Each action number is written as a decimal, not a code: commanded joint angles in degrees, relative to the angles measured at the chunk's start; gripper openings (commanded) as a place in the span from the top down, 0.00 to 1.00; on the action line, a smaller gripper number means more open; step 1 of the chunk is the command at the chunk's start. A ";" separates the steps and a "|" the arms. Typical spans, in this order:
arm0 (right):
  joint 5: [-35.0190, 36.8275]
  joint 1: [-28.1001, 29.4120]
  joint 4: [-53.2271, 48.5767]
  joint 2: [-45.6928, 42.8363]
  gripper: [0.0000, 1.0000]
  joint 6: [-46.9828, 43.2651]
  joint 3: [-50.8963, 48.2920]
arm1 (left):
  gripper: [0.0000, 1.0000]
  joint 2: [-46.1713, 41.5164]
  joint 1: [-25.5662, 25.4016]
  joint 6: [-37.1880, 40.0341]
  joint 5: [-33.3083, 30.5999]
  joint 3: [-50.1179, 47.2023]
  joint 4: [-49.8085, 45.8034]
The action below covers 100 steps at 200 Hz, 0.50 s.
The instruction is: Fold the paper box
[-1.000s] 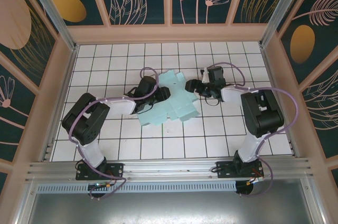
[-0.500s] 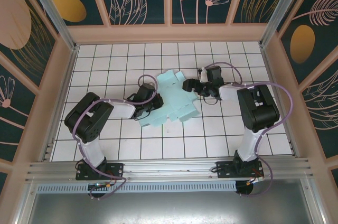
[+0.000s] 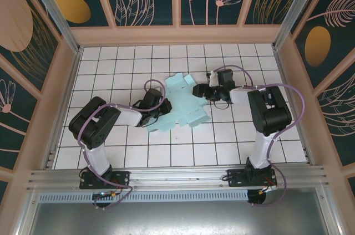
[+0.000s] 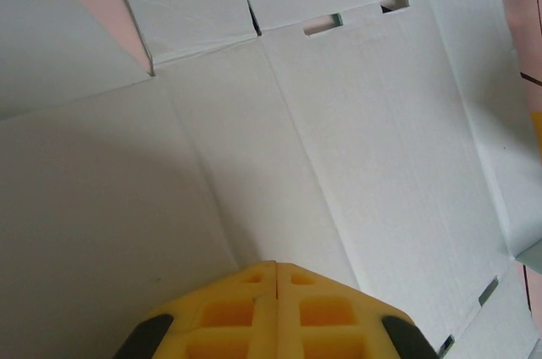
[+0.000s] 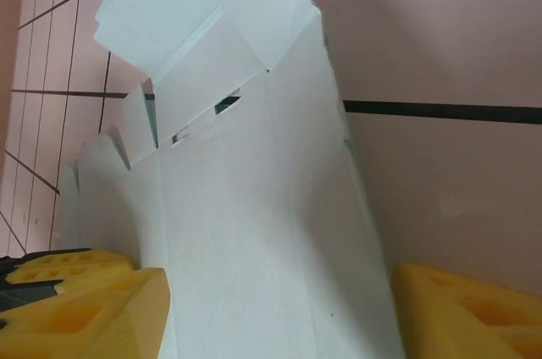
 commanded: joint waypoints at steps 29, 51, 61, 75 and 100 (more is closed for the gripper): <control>1.81 -0.69 0.25 -2.65 0.63 -1.75 -0.10 | 1.00 1.58 -0.21 0.04 0.38 -1.70 -2.23; 2.90 -0.71 -1.03 -2.45 0.81 -2.66 0.23 | 1.00 1.22 -0.20 0.19 0.54 -1.53 -2.19; 3.31 -0.70 -1.19 -2.48 0.87 -2.96 0.31 | 1.00 0.92 -0.20 0.22 0.69 -1.44 -2.11; 4.38 -0.42 -2.04 -2.72 0.91 -3.69 0.65 | 1.00 0.37 -0.21 0.22 0.98 -1.44 -2.04; 10.74 0.92 -4.82 -3.56 0.92 -6.22 1.49 | 0.94 -0.77 -0.20 0.26 1.13 -0.76 -3.41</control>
